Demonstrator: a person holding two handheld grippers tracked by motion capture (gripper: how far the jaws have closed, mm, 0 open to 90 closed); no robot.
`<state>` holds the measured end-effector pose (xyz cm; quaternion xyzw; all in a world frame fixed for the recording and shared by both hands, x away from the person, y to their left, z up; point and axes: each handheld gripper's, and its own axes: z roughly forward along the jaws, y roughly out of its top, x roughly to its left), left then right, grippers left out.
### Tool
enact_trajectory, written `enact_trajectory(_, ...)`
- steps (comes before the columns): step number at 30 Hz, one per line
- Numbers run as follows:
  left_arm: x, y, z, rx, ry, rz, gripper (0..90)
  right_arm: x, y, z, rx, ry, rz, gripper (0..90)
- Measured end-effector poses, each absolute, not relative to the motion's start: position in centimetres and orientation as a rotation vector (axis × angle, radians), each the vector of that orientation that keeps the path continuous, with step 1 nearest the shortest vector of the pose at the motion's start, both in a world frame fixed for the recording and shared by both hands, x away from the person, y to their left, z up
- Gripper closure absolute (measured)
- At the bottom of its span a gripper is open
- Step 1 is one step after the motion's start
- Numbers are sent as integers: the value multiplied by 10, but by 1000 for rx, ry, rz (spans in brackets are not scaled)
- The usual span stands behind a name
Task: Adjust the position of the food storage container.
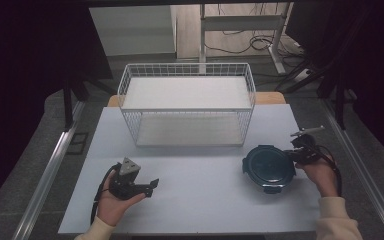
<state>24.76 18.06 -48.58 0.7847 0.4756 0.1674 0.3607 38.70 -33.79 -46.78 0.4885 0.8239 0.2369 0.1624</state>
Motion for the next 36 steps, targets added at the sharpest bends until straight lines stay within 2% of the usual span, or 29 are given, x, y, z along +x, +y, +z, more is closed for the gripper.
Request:
enact_trajectory(25, 247, 182, -483, 2009, 1222, 428, 196, 358, -253, -475, 1205, 2480, 688, 900)
enact_trajectory(31, 246, 185, -483, 2004, 1225, 427, 195, 353, -264, -471, 1216, 2416, 752, 899)
enact_trajectory(36, 245, 185, -481, 1996, 1218, 426, 195, 329, -290, -468, 1321, 2338, 783, 898)
